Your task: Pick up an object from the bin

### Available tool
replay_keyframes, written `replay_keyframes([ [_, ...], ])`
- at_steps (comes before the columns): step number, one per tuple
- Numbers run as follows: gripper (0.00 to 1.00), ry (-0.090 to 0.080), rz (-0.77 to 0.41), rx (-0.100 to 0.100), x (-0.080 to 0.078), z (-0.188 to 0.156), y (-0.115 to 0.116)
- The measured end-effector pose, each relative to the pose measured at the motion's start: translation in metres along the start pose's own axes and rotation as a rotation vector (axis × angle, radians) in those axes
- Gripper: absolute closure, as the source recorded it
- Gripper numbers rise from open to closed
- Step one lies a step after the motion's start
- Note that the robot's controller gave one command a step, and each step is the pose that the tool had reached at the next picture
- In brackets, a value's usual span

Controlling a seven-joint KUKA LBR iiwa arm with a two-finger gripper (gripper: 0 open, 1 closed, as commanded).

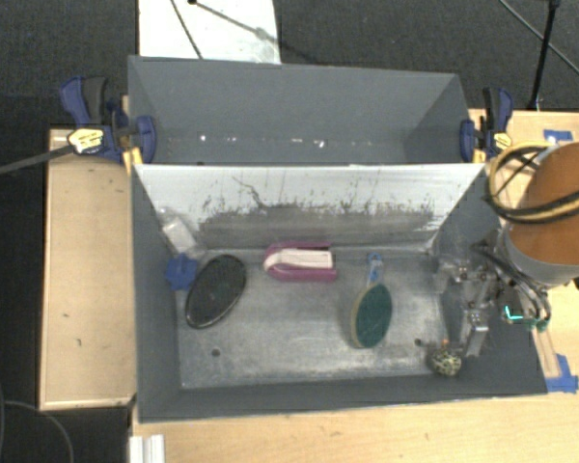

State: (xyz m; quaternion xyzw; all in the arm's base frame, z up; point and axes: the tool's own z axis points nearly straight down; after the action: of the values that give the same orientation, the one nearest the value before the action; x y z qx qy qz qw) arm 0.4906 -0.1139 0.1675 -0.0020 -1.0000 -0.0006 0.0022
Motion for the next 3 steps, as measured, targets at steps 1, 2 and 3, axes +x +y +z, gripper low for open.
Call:
replay_keyframes([
  [1, 0.00, -0.005, -0.249, -0.001, -0.036, 0.046, 0.098],
  [2, 0.00, -0.030, -0.243, 0.005, -0.024, 0.093, 0.067],
  [3, 1.00, -0.031, -0.248, 0.008, -0.025, 0.091, 0.066],
])
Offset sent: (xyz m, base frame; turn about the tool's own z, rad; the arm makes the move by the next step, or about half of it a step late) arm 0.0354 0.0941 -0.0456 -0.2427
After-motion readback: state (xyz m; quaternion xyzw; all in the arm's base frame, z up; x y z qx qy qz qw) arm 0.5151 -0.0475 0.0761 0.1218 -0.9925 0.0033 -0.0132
